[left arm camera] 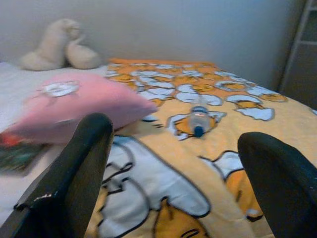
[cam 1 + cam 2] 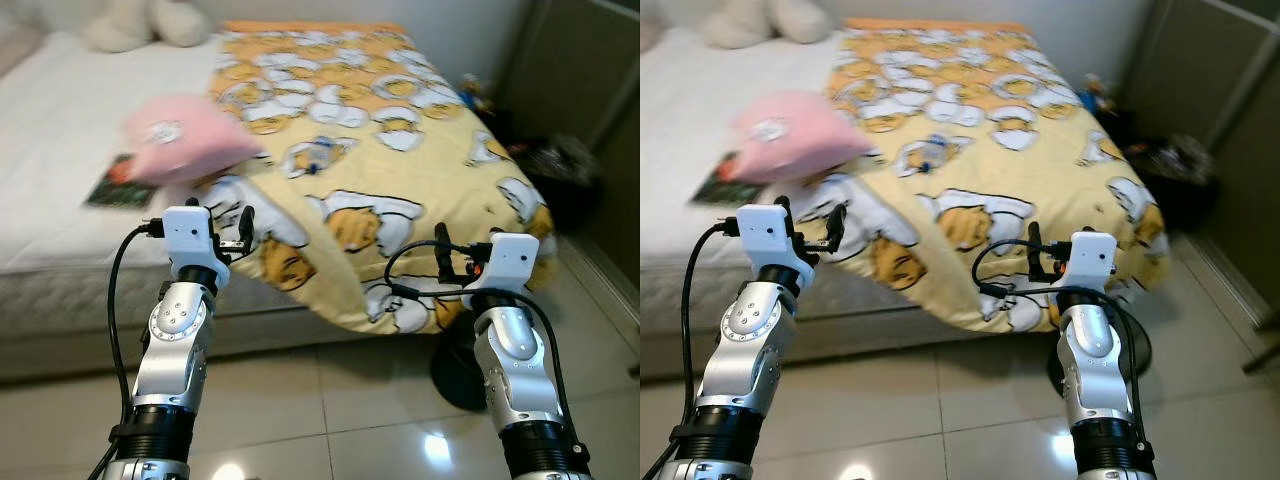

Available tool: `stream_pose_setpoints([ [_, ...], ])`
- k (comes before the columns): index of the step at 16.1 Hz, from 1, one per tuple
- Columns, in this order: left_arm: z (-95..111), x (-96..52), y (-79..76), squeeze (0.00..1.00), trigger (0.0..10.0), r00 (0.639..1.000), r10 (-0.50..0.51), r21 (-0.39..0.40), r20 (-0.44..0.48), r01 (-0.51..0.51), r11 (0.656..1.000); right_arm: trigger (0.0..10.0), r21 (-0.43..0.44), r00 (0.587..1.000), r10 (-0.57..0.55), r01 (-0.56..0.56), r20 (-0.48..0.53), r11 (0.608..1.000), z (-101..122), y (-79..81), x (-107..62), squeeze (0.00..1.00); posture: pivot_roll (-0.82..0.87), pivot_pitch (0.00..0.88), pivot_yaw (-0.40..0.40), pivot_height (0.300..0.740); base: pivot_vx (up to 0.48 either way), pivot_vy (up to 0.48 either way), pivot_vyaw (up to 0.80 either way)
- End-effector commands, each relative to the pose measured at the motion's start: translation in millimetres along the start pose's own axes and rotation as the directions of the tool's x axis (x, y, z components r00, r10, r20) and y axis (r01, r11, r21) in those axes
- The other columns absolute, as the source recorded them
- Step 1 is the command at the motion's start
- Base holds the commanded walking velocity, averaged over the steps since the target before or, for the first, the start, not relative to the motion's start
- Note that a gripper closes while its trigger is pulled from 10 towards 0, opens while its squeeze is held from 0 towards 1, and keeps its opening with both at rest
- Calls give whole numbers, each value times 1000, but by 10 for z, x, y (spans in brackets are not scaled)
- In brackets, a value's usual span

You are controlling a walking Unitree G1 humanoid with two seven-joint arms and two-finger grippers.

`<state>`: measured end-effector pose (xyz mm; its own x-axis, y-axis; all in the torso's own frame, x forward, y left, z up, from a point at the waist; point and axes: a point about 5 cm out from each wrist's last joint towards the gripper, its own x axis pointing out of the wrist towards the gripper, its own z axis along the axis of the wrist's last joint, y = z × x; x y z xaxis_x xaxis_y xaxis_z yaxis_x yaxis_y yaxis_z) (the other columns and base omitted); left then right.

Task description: Clean up the room

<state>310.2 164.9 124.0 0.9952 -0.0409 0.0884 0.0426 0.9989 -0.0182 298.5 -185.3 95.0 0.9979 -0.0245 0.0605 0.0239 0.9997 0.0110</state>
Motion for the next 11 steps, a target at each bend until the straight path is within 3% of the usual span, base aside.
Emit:
stream_pose_setpoints([
  [1,30,40,-44,0,10000,1000,-18,4,13,18,1000,10000,4,999,44,-44,-2,999,5,47,0,0,-64,0,15,736,480,0,0],
  [4,40,39,-58,0,10000,1000,-24,3,20,24,1000,10000,12,998,52,-52,-19,999,-33,71,-15,0,-64,0,14,736,480,0,0],
  [7,-64,-40,-184,0,10000,997,-77,-7,-19,76,997,10000,47,995,83,-80,-57,996,-121,130,-56,0,-61,0,11,736,480,0,0],
  [11,-31,-1,-160,0,10000,998,-69,-2,-4,69,998,10000,46,995,87,-85,-52,995,-101,136,-17,0,-57,0,8,736,480,0,0],
])
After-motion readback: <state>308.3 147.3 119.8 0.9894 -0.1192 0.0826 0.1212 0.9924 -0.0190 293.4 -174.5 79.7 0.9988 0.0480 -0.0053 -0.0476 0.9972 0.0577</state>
